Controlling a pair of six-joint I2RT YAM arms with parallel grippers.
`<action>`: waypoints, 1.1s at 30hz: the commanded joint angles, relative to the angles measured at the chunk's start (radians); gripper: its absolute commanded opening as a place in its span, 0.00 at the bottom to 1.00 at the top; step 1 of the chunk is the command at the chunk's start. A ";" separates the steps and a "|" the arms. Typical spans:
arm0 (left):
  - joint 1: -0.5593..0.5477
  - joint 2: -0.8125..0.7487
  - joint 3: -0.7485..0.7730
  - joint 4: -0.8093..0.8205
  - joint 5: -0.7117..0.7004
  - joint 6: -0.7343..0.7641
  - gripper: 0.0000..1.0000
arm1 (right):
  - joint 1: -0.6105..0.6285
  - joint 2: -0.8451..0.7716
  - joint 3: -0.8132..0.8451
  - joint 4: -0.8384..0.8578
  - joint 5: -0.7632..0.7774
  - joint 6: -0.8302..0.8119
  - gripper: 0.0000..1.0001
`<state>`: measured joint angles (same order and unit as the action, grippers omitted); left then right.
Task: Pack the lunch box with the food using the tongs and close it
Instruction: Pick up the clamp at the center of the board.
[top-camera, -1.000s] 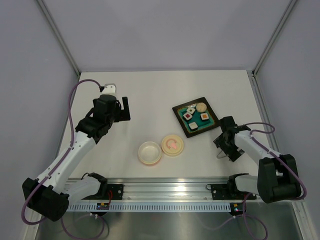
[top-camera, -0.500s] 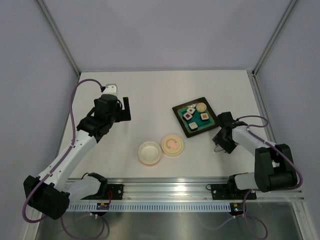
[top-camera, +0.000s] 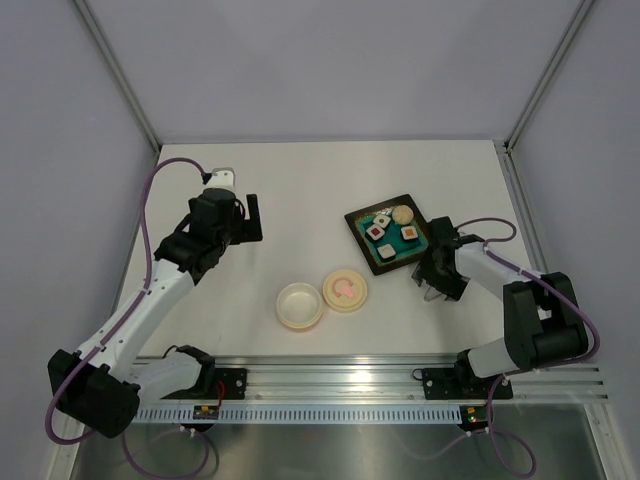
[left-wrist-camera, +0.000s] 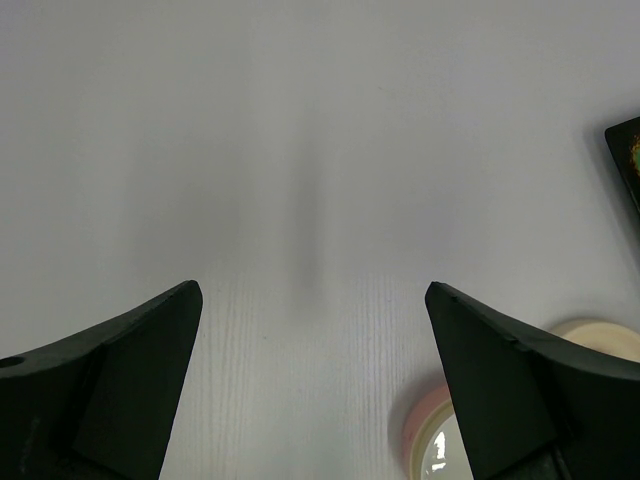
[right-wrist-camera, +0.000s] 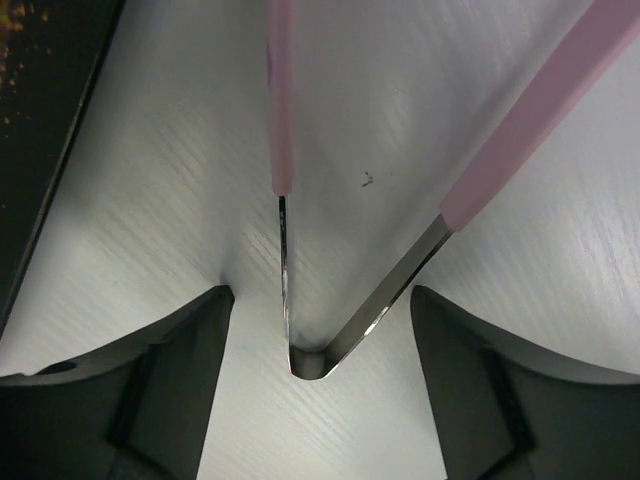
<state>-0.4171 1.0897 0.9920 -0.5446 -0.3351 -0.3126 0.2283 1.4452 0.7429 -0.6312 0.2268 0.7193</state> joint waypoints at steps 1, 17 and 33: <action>-0.002 0.003 0.016 0.023 0.018 -0.010 0.99 | 0.014 0.018 0.038 -0.024 0.058 0.011 0.83; -0.002 -0.001 0.028 0.025 0.025 0.004 0.99 | -0.087 -0.039 -0.005 0.050 0.069 0.114 0.86; -0.003 -0.007 0.031 0.023 0.024 0.004 0.99 | -0.092 0.034 0.035 0.062 0.039 0.075 0.49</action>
<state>-0.4171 1.0904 0.9924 -0.5446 -0.3214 -0.3119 0.1410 1.4845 0.7685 -0.5865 0.2668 0.7937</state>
